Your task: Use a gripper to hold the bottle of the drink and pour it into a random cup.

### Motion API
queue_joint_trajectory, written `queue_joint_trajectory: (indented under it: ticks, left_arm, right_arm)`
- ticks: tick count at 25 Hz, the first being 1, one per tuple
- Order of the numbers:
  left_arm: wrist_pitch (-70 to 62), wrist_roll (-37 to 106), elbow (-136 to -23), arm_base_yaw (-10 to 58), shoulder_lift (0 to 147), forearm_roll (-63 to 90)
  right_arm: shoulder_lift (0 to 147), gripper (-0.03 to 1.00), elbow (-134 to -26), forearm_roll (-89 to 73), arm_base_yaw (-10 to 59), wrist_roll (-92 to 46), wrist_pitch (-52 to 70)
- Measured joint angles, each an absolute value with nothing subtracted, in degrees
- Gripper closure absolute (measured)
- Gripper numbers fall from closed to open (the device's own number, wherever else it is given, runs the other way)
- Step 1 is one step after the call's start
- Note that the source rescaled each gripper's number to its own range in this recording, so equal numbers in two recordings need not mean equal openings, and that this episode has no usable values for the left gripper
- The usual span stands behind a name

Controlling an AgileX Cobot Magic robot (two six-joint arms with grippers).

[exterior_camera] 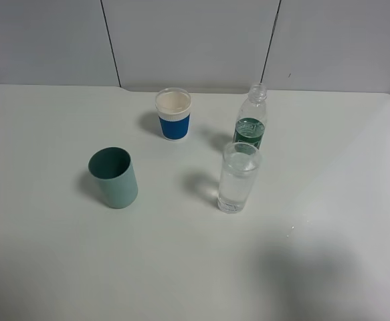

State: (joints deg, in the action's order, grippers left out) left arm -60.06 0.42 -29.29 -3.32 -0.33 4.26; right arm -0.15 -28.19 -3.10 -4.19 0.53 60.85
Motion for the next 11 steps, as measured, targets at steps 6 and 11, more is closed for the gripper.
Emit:
queue_joint_trajectory:
  ticks: [6,11]
  left_arm:
    - [-60.06,0.42,-29.29,-3.32,-0.33,4.26]
    - [-60.06,0.42,-29.29,-3.32,-0.33,4.26]
  right_arm:
    - [-0.15,0.09,-28.19,-3.1,-4.19,0.53,60.85]
    - [-0.15,0.09,-28.19,-3.1,-4.19,0.53,60.85]
